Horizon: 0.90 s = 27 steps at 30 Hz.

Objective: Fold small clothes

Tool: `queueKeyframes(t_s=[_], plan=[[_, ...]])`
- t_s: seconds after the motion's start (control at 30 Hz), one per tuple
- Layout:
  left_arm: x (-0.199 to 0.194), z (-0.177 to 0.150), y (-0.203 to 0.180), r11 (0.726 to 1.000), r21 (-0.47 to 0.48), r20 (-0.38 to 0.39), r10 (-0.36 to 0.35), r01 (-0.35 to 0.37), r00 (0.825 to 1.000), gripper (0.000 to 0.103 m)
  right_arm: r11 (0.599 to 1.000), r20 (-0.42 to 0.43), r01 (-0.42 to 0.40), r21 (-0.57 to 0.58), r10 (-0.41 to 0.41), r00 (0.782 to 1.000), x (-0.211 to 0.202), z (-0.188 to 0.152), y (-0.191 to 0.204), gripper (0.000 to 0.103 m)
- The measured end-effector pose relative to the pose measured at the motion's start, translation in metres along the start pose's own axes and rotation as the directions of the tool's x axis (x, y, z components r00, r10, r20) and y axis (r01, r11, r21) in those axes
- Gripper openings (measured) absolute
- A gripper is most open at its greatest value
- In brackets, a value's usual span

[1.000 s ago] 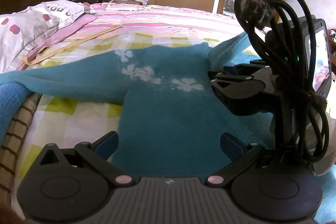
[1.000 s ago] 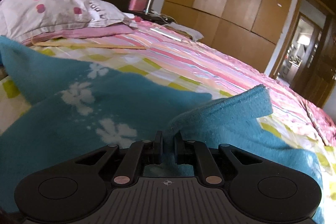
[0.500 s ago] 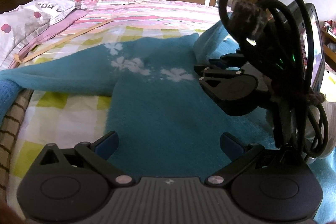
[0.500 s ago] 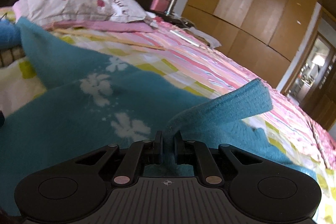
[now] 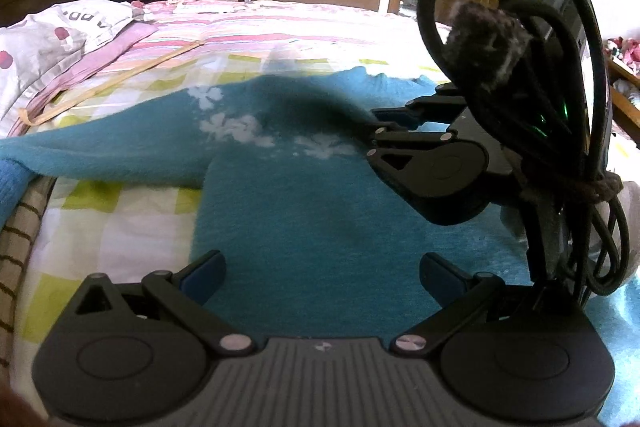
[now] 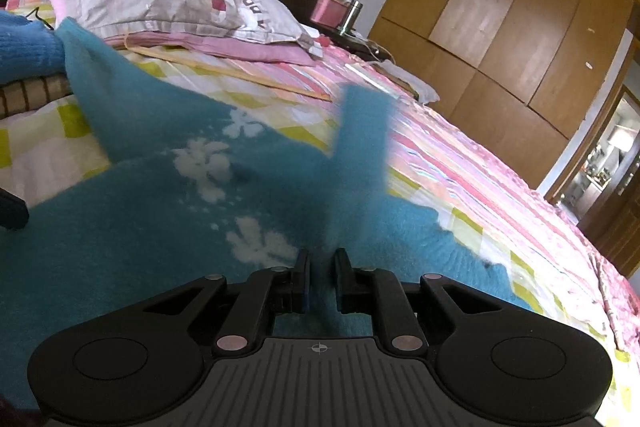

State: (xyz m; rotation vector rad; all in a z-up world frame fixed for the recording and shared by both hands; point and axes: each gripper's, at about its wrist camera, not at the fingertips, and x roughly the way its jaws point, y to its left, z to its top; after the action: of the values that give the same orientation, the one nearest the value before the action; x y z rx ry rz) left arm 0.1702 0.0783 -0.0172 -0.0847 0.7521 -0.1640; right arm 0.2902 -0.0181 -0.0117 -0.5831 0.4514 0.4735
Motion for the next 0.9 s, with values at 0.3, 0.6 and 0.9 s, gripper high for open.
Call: queueKeyframes(t_s=[0.3, 0.6, 0.9], plan=[[-0.006, 0.005, 0.013, 0.998, -0.068, 0.025, 0.009, -0.007, 1.000, 0.103, 0.988, 0.026, -0.056, 0.141, 0.052, 0.998, -0.008, 0.005, -0.022, 0.016], [-0.005, 0.011, 0.045, 0.981, -0.185, 0.044, 0.072, -0.063, 0.996, 0.103, 0.954, 0.018, -0.186, 0.237, 0.187, 0.982, -0.012, -0.003, -0.023, 0.022], [-0.005, 0.014, 0.091, 0.933, -0.298, 0.078, 0.235, -0.202, 0.969, 0.103, 0.903, 0.052, -0.151, 0.402, 0.141, 0.989, -0.003, -0.001, -0.025, 0.022]])
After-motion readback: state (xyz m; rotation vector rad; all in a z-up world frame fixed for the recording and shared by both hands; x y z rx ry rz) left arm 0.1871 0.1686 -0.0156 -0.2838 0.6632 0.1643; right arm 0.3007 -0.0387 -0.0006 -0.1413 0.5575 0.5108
